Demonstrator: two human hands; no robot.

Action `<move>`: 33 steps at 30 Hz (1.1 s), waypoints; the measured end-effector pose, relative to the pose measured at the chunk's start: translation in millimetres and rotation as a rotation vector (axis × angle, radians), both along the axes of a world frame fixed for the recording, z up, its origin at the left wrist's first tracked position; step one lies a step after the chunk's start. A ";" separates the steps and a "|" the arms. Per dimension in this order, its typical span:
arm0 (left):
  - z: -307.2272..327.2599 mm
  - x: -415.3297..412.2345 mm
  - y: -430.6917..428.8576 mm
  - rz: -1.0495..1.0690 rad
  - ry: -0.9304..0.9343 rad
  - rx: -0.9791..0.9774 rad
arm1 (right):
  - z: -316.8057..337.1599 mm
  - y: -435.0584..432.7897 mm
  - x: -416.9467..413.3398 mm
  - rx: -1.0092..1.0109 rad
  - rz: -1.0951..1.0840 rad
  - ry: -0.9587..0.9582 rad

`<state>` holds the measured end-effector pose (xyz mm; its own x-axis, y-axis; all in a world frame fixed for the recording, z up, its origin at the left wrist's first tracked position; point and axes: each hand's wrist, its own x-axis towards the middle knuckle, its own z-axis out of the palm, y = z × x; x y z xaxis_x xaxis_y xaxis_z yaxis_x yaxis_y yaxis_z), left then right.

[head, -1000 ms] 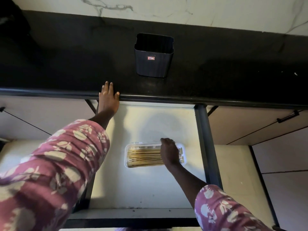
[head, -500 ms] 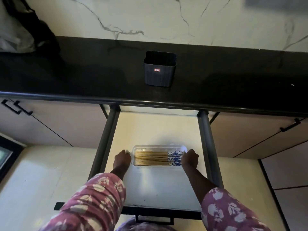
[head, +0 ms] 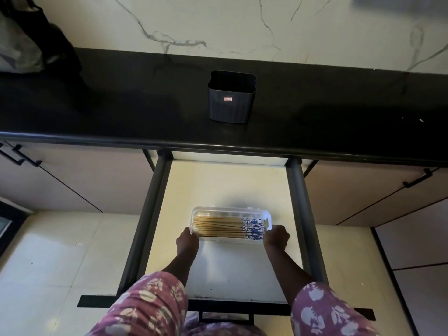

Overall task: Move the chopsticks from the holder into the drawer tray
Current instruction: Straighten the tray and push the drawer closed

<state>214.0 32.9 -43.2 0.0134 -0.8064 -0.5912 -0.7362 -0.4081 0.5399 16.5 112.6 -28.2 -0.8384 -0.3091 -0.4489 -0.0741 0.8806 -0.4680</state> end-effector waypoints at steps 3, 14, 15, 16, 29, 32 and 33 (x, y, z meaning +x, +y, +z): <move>0.4 2.0 -7.6 -0.012 -0.018 0.002 | 1.3 -3.5 3.8 -0.004 -0.023 -0.002; -1.6 10.7 -13.3 -0.083 -0.052 0.021 | 12.4 -10.2 14.9 0.010 -0.121 -0.015; -0.4 11.9 -12.0 -0.060 -0.043 0.015 | 15.5 -8.9 17.2 0.007 -0.136 -0.017; 2.5 12.6 -10.4 -0.023 -0.028 0.001 | 18.3 -6.5 19.1 -0.002 -0.152 -0.018; 68.0 30.1 62.0 0.518 0.166 -0.192 | 57.7 69.0 61.2 -0.236 -0.298 -0.095; 76.4 41.7 91.6 0.517 0.218 -0.309 | 67.4 97.6 72.6 -0.362 -0.296 -0.020; 76.7 46.0 99.4 0.516 0.218 -0.342 | 70.3 104.7 76.8 -0.381 -0.299 0.018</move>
